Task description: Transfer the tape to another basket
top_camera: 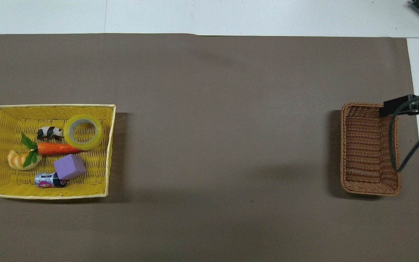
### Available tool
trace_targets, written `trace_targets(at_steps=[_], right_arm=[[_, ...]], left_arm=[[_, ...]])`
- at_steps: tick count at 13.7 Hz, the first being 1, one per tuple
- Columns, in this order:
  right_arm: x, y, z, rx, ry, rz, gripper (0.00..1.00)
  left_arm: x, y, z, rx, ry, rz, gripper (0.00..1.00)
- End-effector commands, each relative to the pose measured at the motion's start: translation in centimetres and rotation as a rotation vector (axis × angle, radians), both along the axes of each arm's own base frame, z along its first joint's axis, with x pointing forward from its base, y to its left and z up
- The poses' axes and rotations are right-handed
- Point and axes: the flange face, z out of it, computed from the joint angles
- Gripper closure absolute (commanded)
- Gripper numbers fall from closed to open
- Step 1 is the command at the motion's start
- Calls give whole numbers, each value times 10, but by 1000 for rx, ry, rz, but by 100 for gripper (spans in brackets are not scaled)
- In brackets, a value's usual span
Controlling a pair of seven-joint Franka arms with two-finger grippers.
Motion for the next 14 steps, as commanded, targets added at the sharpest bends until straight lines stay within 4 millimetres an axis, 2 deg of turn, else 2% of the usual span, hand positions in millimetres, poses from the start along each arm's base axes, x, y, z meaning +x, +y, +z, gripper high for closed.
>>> trace_targets(at_steps=[1,4,7,9,11,13,14], right_arm=[[-4,3,3,3,2,29,0],[-5,2,4,-1,2,27,0],[-3,1,5,-12,-14,30,0],[-7,12,1,-5,10,47,0],[-12,23,-1,13,15,62,0],[-15,32,-4,31,24,74,0],[-15,36,-14,45,41,84,0]], left_arm=[[-5,-3,-2,3,-2,-8,0],[1,-3,-13,0,-23,-10,0],[10,-5,-44,0,-28,-11,0],[19,-9,-79,0,-33,-15,0],[25,-24,-119,0,-46,-44,0],[28,-25,-150,-1,-74,-44,0],[29,-25,-164,-1,-79,-44,0]])
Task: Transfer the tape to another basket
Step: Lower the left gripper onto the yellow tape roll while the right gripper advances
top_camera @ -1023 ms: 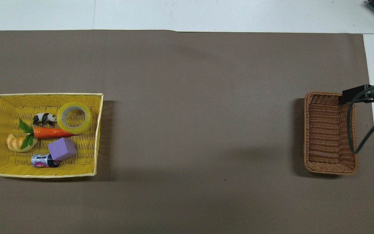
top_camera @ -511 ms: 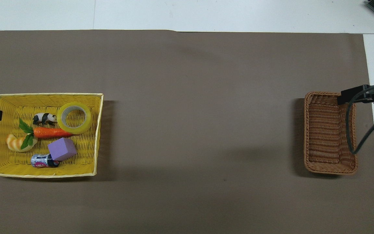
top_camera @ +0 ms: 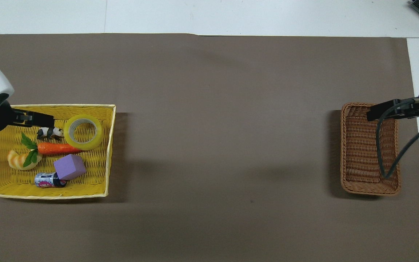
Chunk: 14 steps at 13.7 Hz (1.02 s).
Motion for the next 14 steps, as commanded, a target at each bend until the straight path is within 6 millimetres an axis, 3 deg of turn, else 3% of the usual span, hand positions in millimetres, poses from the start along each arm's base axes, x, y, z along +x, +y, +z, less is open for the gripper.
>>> trace_targets(at_steps=[1,3,6,8,11,14], right_arm=[[-11,8,-15,62,31,31,0],[-10,14,-31,100,55,31,0],[-11,32,-43,122,77,49,0],[-9,34,-42,122,61,49,0],[-10,36,-43,121,58,52,0],[-11,36,-44,122,60,52,0]], left_arm=[[-2,0,-38,2,-23,-4,0],[10,6,-69,6,-36,10,0],[31,10,-138,20,-4,20,0],[30,25,-163,21,-29,46,0],[24,28,-190,23,-21,50,0],[22,23,-193,25,-15,37,64]])
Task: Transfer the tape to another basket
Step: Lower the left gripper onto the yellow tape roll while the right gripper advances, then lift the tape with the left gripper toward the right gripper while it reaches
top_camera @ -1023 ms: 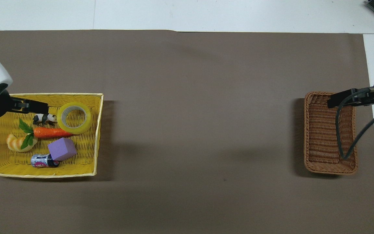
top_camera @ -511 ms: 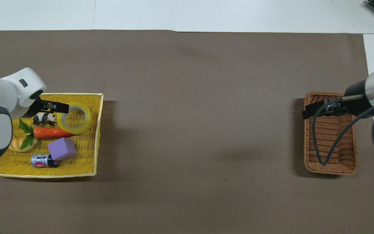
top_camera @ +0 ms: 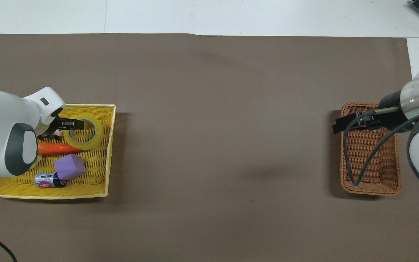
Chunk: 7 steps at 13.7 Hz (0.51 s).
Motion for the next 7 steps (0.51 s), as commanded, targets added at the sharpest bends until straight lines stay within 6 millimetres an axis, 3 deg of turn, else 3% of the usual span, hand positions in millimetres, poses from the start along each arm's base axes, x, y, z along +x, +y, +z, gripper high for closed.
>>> trace_targets(at_steps=[1,2,3,5,7], right_arm=[[-7,0,-2,22,-13,11,0],[-7,0,-2,22,-15,10,0],[-7,0,-2,22,-15,10,0],[-8,1,-6,22,-7,13,0],[-8,2,-6,24,-7,13,0]], left_arm=[[-4,-3,2,4,-22,-17,83],[-3,0,3,4,-23,-11,94],[-3,2,4,10,-25,-13,98],[0,5,6,13,-29,-11,100],[6,7,23,12,-43,-6,100]])
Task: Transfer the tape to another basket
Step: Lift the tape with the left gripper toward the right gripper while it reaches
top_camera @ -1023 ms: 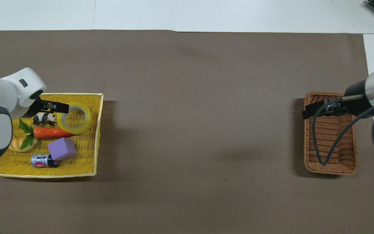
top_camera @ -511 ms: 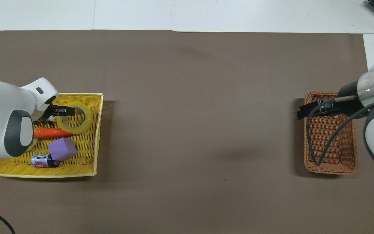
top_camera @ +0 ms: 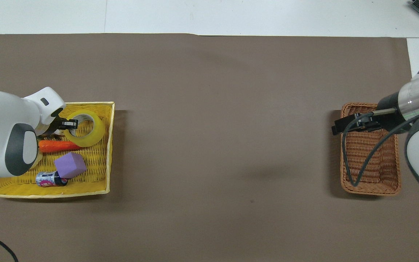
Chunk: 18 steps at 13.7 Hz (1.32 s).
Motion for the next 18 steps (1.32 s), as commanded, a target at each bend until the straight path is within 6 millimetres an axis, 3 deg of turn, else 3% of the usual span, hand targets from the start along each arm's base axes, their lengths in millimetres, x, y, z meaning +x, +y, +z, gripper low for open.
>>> trace_targets(at_steps=[1,4,6,10,14,18], right_arm=[[-7,4,0,24,-19,17,0],[-7,10,0,24,-22,27,0],[-8,13,-3,38,-13,25,0],[-10,17,-12,80,2,18,0],[-11,32,-42,236,21,33,0],[-16,82,-84,379,50,35,0]], left_arm=[[2,2,25,9,-26,-6,100],[-1,-4,75,4,-13,-18,100],[-5,-17,97,-1,-10,-31,100],[-18,-96,100,-27,-14,-56,100],[-38,-171,98,-50,-10,0,100],[-67,-242,86,-154,32,39,100]])
